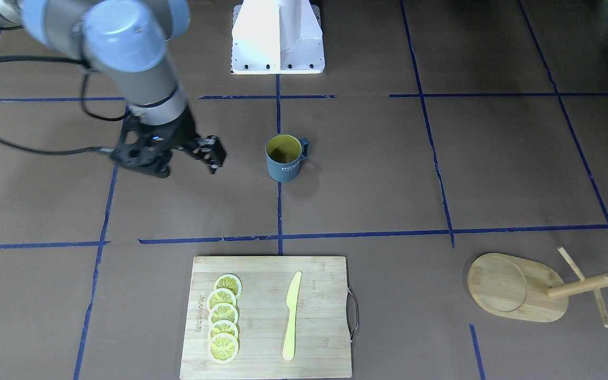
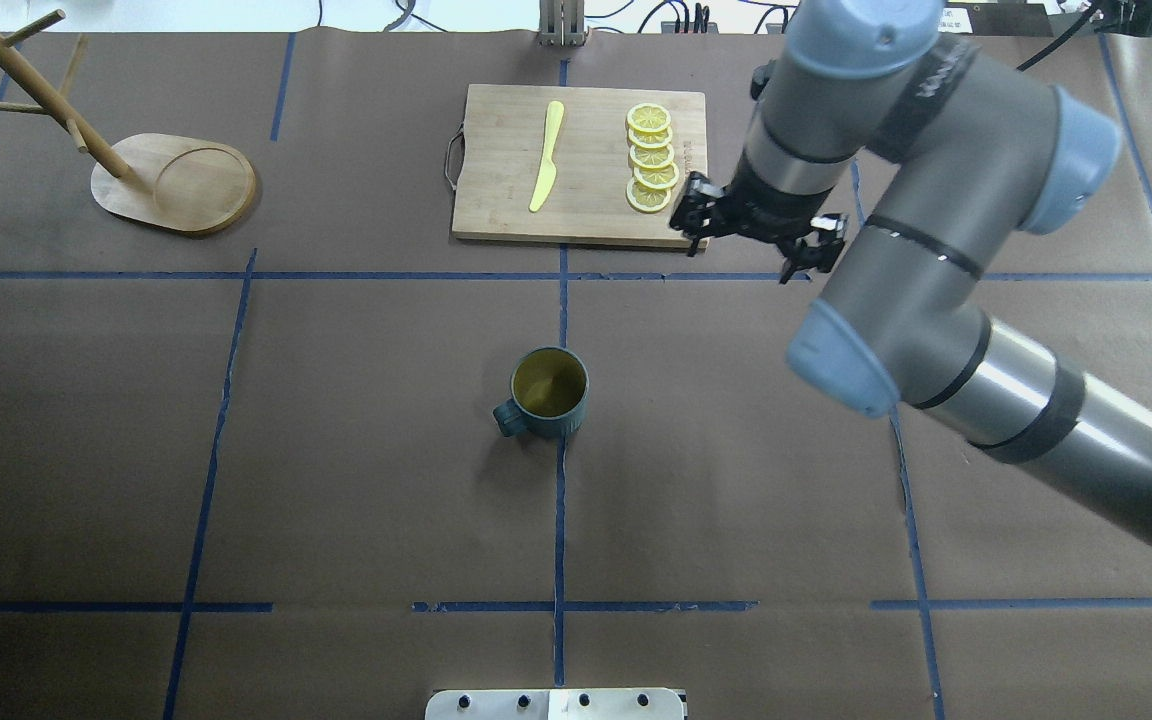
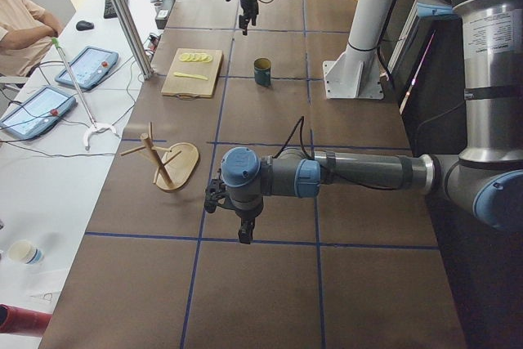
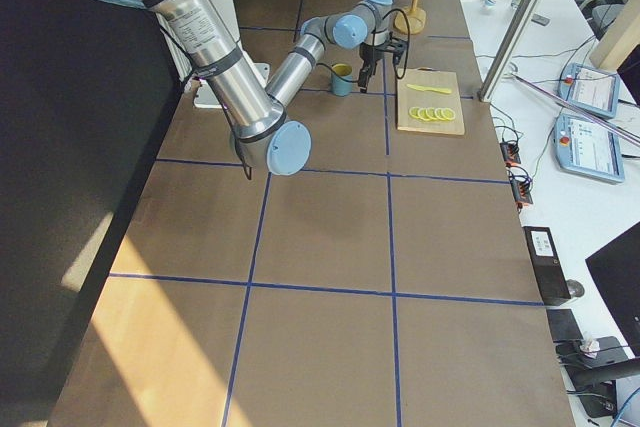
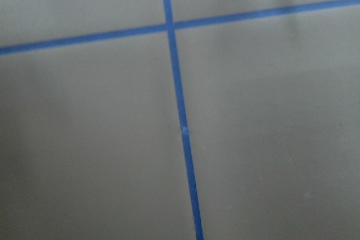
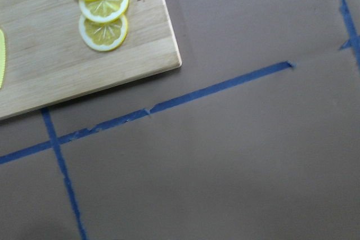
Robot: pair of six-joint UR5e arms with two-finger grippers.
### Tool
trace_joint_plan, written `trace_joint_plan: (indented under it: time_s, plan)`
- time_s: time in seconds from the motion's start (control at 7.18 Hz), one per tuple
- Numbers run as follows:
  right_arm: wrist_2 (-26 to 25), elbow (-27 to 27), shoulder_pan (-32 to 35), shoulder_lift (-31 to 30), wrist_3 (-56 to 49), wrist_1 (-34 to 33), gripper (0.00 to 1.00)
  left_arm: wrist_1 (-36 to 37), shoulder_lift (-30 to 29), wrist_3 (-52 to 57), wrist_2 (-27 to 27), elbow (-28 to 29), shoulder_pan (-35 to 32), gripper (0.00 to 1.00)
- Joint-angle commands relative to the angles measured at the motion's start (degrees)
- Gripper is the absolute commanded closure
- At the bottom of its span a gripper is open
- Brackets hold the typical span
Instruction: Hang cup on storage rack
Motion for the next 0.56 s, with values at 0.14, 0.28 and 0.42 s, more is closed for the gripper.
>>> trace_joint_plan:
  time_s: [0.14, 0.28, 0.42]
  plan:
    - [6.6, 0.5, 16.2, -15.7, -37.7, 0.4, 0.0, 0.1, -2.8, -0.2, -0.6, -0.4, 0.1, 0.0]
    - [7.9, 1.2, 21.4, -22.3, -50.1, 0.4, 0.0, 0.1, -2.9, -0.2, -0.6, -0.6, 0.0, 0.0]
    - [7.9, 1.6, 26.2, -29.1, -61.6, 1.3, 0.0, -0.1, -3.0, -0.1, -0.6, -2.6, 0.0, 0.0]
